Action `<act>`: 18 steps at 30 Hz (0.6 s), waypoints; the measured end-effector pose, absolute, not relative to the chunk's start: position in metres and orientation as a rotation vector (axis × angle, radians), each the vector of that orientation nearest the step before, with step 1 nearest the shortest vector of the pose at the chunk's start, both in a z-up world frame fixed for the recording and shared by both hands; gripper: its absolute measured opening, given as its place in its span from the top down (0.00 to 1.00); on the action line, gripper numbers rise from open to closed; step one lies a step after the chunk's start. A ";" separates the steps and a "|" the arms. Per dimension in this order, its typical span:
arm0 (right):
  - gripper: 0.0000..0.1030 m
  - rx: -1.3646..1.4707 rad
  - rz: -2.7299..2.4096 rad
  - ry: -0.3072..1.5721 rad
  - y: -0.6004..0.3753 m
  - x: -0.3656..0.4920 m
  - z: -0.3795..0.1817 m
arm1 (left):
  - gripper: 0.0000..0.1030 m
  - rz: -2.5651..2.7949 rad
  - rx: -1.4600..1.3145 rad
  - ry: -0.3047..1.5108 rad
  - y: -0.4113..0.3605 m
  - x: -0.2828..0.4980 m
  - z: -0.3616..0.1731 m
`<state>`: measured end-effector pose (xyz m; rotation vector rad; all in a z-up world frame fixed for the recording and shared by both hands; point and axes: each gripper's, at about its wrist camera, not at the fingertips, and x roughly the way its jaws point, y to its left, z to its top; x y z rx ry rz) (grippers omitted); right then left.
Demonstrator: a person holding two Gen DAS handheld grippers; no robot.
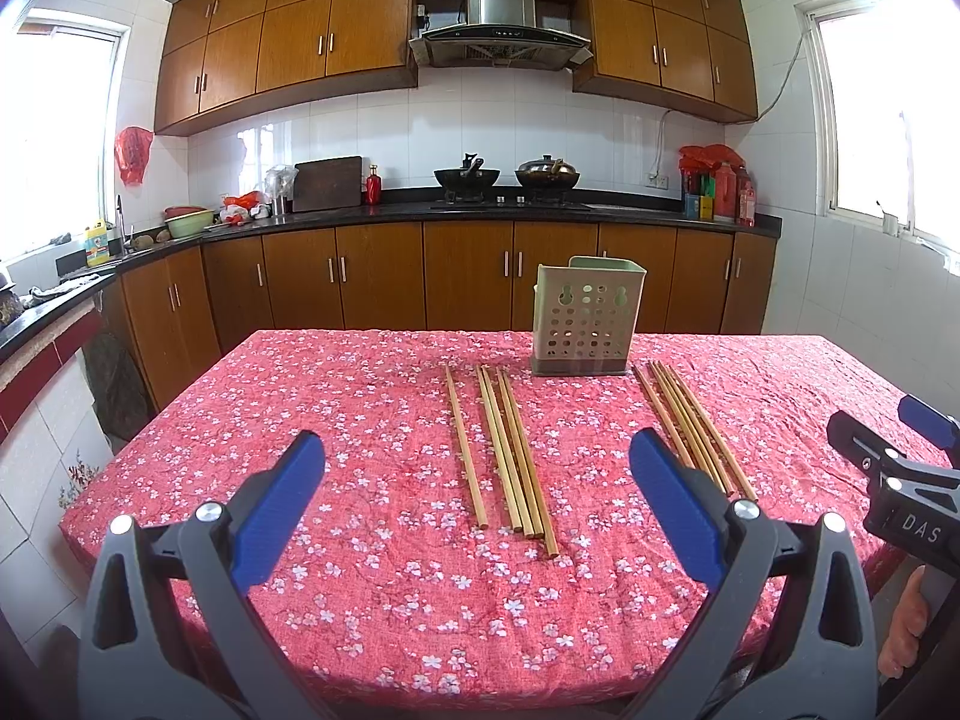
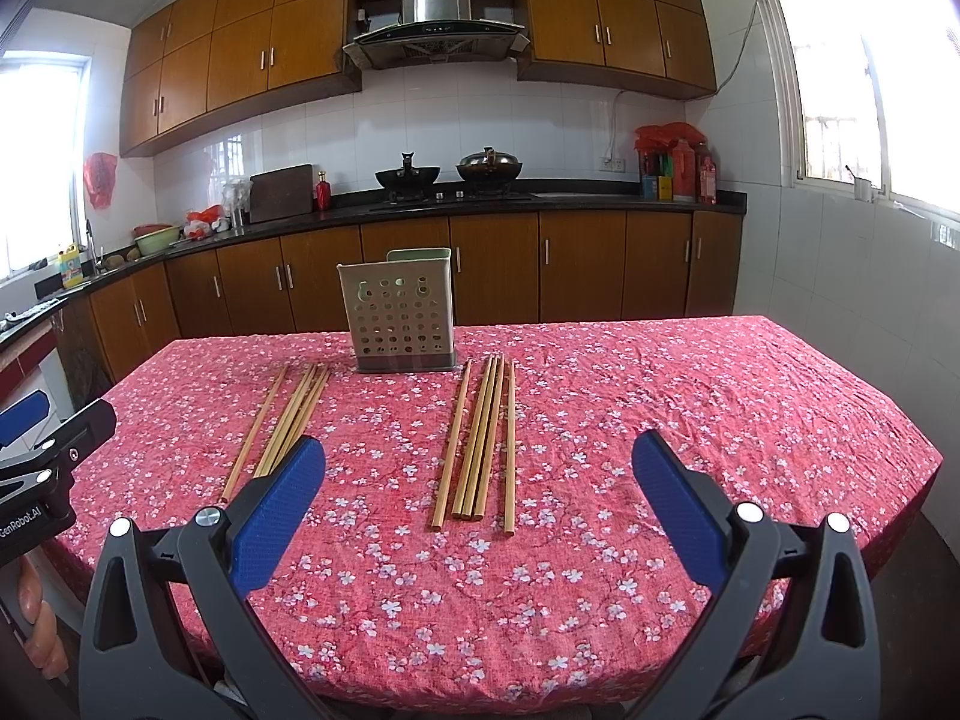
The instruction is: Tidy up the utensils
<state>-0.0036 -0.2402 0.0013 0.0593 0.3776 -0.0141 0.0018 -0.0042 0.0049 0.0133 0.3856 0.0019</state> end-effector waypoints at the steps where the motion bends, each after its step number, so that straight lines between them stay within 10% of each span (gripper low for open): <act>1: 0.02 0.059 -0.014 0.378 -0.240 -0.004 0.001 | 0.04 0.002 0.014 0.386 -0.005 0.002 0.006; 18: 0.02 0.062 -0.018 0.379 -0.241 -0.004 -0.001 | 0.04 0.001 0.014 0.386 -0.006 -0.001 0.007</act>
